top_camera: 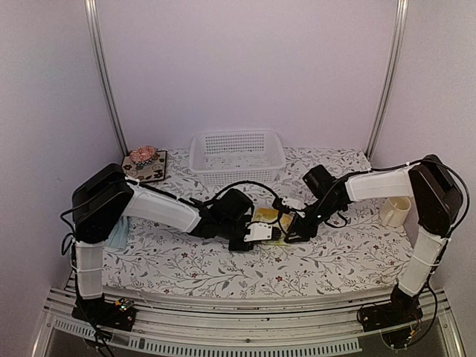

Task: Roll the towels
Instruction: Roll the towel at the center of the board.

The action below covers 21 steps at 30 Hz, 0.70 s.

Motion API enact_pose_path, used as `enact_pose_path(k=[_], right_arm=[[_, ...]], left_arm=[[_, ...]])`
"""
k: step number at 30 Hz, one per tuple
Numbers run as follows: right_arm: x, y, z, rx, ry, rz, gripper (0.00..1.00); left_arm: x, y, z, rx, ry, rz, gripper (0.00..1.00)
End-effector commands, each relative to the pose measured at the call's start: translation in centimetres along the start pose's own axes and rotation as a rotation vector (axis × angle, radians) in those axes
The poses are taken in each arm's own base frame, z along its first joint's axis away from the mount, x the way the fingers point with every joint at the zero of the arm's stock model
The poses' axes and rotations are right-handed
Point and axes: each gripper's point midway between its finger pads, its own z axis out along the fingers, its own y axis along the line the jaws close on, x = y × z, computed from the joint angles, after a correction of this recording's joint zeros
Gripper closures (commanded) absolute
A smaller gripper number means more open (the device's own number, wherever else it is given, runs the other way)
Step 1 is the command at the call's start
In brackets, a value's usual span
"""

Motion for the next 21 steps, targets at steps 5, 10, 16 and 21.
enact_pose_path(k=[5, 10, 16, 21], right_arm=[[-1.8, -1.2, -3.0, 0.107, -0.115, -0.060, 0.49], [-1.8, -0.6, -4.4, 0.157, -0.164, -0.131, 0.45], [-1.9, -0.1, -6.4, 0.236, -0.225, -0.192, 0.00], [-3.2, -1.2, -9.1, 0.389, -0.301, -0.197, 0.01]], left_arm=[[4.3, -5.2, 0.7, 0.227, 0.146, -0.116, 1.00], [4.3, -5.2, 0.8, 0.257, 0.147, -0.160, 1.00], [4.6, -5.3, 0.8, 0.282, 0.163, -0.188, 1.00], [4.6, -5.0, 0.7, 0.286, 0.159, -0.213, 1.00]])
